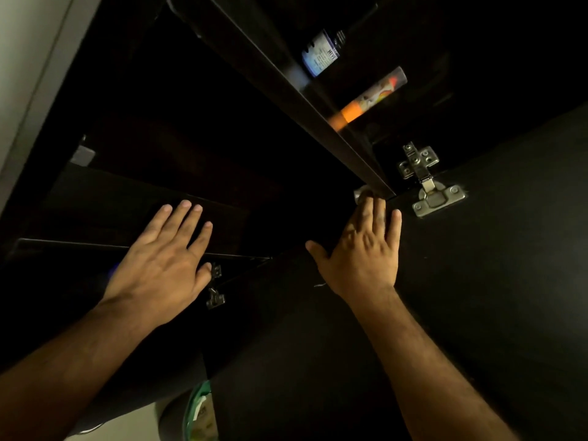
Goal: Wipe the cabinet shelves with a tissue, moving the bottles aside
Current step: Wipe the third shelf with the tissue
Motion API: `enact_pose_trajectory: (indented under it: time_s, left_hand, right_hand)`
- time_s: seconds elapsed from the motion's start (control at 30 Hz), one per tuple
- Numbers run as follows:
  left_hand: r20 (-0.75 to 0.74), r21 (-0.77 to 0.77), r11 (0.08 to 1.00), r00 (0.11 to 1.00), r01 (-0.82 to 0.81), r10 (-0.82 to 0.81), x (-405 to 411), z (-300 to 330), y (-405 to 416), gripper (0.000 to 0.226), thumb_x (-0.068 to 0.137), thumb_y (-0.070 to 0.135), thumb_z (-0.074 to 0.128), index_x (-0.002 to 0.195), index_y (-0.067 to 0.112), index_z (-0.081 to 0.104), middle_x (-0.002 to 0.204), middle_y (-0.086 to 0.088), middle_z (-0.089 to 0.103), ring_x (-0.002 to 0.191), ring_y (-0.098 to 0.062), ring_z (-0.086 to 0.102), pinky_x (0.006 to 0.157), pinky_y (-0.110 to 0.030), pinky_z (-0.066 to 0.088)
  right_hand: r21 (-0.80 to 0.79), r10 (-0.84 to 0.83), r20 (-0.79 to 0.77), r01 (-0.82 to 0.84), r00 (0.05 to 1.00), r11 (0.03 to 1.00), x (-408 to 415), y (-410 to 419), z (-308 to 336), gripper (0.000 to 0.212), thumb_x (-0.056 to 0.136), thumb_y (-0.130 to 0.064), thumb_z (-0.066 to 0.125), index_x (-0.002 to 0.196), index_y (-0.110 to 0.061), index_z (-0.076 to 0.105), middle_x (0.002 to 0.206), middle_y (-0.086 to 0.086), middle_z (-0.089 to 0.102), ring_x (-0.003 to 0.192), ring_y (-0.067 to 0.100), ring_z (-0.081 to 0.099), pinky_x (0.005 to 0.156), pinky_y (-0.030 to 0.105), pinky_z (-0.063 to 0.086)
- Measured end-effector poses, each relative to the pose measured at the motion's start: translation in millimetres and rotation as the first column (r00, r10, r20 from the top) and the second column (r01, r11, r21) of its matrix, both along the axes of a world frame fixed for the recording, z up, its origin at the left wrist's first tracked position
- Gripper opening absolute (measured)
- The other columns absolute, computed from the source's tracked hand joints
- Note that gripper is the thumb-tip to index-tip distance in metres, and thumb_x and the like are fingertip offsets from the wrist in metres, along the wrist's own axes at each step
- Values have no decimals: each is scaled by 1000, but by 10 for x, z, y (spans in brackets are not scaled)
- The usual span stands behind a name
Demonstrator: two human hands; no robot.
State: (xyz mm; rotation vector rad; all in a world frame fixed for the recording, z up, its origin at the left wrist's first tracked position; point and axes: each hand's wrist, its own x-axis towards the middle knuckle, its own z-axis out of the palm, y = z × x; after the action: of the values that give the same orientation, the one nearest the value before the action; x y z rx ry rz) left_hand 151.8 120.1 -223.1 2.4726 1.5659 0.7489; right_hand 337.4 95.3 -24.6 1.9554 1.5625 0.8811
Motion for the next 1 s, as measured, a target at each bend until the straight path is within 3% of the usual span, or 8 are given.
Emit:
enact_pose_trajectory:
  time_s: [0.2, 0.33, 0.47, 0.63, 0.77, 0.87, 1.0]
  left_hand:
    - [-3, -8, 1000, 1000, -8, 8, -2, 25, -7, 68, 88, 44, 27, 135, 0, 49, 147, -25, 39, 143, -35, 29, 119, -51, 17]
    - [-25, -8, 1000, 1000, -3, 3, -7, 24, -1, 69, 87, 45, 26, 136, 2, 48, 148, -24, 38, 143, -34, 28, 119, -51, 16]
    - [-36, -9, 1000, 999, -9, 9, -14, 22, -7, 69, 87, 44, 26, 137, 2, 48, 148, -24, 38, 144, -34, 27, 119, -51, 15]
    - [-33, 0, 1000, 999, -8, 8, -6, 24, -3, 68, 86, 43, 27, 136, 2, 49, 147, -24, 39, 143, -34, 28, 119, -51, 16]
    - [-46, -3, 1000, 999, -6, 6, -4, 24, -4, 68, 86, 43, 27, 136, 2, 49, 148, -23, 39, 144, -33, 28, 120, -50, 14]
    - [-50, -8, 1000, 999, -4, 3, -3, 26, -4, 68, 86, 43, 27, 136, 2, 50, 147, -23, 39, 144, -33, 28, 120, -50, 14]
    - [-69, -12, 1000, 998, -1, 1, -6, 17, -4, 68, 87, 43, 26, 136, 2, 49, 148, -23, 38, 144, -33, 27, 120, -50, 14]
  right_hand:
    - [-14, 15, -28, -15, 1000, 1000, 44, 58, -121, 102, 87, -79, 21, 156, -8, -2, 162, 19, -7, 150, 30, -13, 121, 48, -10]
    - [-158, 15, -13, -17, 1000, 987, 54, 27, -383, 102, 88, -78, 10, 152, -2, -13, 160, 19, -19, 147, 27, -24, 120, 46, -12]
    - [-303, 1, -25, -8, 1000, 953, 21, 23, -688, 88, 94, -70, 4, 144, -2, -22, 159, 17, -21, 146, 26, -26, 118, 43, -19]
    - [-478, 4, 19, 6, 1000, 878, -3, 98, -1040, 70, 101, -55, 7, 141, -4, -19, 161, 15, -16, 147, 24, -24, 116, 40, -22]
    - [-570, 31, 79, 20, 996, 821, 17, 211, -1126, 67, 102, -48, 14, 154, -6, 2, 162, 15, -11, 148, 25, -21, 113, 42, -22]
    - [-587, 42, 133, 45, 990, 809, 25, 253, -1067, 67, 102, -46, 20, 154, -7, 4, 162, 14, -15, 148, 25, -23, 117, 45, -20]
    - [-430, 29, 144, 36, 989, 902, 5, 373, -773, 75, 100, -49, 23, 154, -4, -4, 160, 15, -20, 147, 27, -22, 118, 47, -17]
